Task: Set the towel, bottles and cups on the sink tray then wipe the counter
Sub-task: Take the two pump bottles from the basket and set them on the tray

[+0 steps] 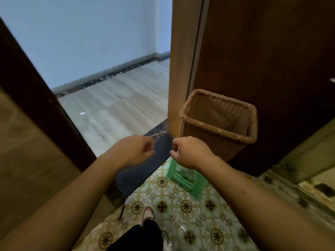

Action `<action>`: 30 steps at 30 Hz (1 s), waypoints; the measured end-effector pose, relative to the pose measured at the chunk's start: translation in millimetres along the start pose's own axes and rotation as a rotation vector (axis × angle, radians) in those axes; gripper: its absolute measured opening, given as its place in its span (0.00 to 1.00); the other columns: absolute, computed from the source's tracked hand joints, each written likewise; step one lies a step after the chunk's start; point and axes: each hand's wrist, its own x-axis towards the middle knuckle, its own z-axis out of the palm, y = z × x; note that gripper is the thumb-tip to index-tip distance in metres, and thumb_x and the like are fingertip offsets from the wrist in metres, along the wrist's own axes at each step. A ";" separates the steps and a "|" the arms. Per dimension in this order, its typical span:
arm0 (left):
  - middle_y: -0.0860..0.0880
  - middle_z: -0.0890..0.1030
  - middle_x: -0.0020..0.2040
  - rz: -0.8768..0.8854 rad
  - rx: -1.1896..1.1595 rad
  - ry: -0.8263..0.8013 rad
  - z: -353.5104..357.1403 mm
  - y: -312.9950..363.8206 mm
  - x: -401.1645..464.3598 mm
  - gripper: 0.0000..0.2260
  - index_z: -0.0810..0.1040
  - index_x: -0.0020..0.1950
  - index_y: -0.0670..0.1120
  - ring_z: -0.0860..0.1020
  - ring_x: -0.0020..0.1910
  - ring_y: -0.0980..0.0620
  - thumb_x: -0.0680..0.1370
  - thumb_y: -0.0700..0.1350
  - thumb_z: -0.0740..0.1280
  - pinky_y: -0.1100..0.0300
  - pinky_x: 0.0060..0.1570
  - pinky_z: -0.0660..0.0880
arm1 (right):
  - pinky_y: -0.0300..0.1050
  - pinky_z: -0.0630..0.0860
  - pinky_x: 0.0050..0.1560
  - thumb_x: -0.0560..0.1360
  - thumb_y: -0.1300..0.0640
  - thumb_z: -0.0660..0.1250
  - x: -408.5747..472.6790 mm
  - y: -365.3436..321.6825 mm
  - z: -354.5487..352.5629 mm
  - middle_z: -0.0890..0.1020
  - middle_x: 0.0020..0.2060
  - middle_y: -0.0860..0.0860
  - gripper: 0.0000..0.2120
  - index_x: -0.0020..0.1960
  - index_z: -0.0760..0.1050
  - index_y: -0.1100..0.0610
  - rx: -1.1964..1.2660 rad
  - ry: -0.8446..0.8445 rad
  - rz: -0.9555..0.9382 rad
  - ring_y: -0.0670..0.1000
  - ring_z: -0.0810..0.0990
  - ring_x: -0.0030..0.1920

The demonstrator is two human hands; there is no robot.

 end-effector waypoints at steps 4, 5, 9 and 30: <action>0.53 0.79 0.41 0.154 0.012 -0.088 14.7 31.7 87.2 0.04 0.75 0.45 0.54 0.76 0.41 0.51 0.77 0.52 0.67 0.56 0.43 0.73 | 0.45 0.68 0.34 0.77 0.45 0.65 4.6 71.1 -12.8 0.76 0.36 0.45 0.08 0.41 0.71 0.46 0.006 -0.007 0.180 0.50 0.76 0.38; 0.53 0.78 0.40 0.188 0.012 -0.110 19.0 37.5 110.5 0.04 0.75 0.45 0.54 0.75 0.40 0.52 0.77 0.52 0.67 0.57 0.42 0.71 | 0.45 0.70 0.35 0.77 0.45 0.65 8.5 87.9 -16.6 0.77 0.37 0.45 0.08 0.42 0.72 0.46 -0.003 -0.011 0.214 0.50 0.77 0.39; 0.54 0.78 0.43 0.300 -0.001 -0.187 32.0 55.1 206.9 0.04 0.74 0.46 0.55 0.77 0.43 0.52 0.78 0.53 0.67 0.56 0.44 0.73 | 0.51 0.80 0.41 0.76 0.44 0.65 35.8 151.9 -34.2 0.80 0.40 0.46 0.08 0.44 0.76 0.47 -0.040 -0.034 0.345 0.50 0.79 0.41; 0.44 0.78 0.64 0.229 0.110 -0.706 134.3 82.2 508.0 0.31 0.74 0.68 0.49 0.76 0.62 0.42 0.72 0.66 0.59 0.47 0.63 0.73 | 0.49 0.78 0.46 0.75 0.47 0.69 204.0 398.8 -5.5 0.80 0.49 0.49 0.12 0.56 0.75 0.48 0.073 -0.330 0.563 0.53 0.79 0.49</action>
